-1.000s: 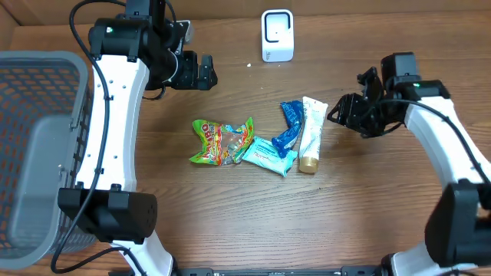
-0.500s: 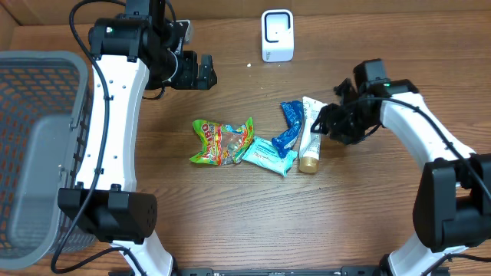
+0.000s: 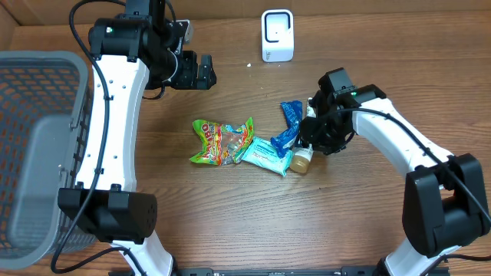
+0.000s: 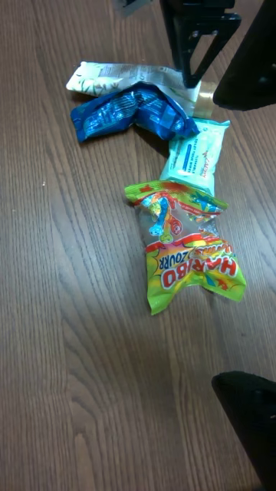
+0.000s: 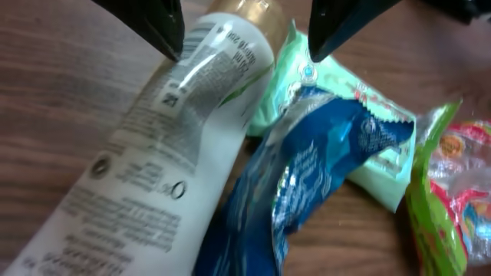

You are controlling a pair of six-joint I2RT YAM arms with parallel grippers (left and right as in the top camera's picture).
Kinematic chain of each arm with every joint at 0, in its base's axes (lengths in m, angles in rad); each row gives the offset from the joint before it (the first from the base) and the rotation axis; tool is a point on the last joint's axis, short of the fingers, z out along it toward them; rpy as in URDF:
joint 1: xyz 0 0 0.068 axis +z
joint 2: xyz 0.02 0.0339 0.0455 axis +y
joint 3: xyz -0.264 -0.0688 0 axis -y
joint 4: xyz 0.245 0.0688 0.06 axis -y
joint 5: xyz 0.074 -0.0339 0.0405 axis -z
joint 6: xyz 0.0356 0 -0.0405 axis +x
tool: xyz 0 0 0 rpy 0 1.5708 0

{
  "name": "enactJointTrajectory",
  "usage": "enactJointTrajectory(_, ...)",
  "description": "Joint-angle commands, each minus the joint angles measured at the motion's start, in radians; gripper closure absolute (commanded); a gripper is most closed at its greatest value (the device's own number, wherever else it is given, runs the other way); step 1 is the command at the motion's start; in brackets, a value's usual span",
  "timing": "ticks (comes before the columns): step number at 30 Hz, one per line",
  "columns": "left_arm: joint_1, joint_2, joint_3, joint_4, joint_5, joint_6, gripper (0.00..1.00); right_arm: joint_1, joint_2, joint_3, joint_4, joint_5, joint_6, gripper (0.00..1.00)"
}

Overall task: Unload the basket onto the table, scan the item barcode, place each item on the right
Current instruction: 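Reach the right gripper down to the white tube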

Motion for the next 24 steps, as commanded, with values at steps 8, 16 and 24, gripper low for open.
enactJointTrajectory(8,-0.003,-0.005,0.017,0.001,-0.013,0.019,0.0,0.027,0.0,-0.108,0.187,0.054,0.087,0.47)
enactJointTrajectory(16,-0.003,-0.005,0.017,0.001,-0.013,0.019,0.0,-0.007,0.005,-0.096,0.196,0.054,0.104,0.61)
enactJointTrajectory(24,-0.003,-0.005,0.017,0.001,-0.013,0.019,0.0,-0.121,0.01,-0.02,0.314,0.066,-0.034,0.34)
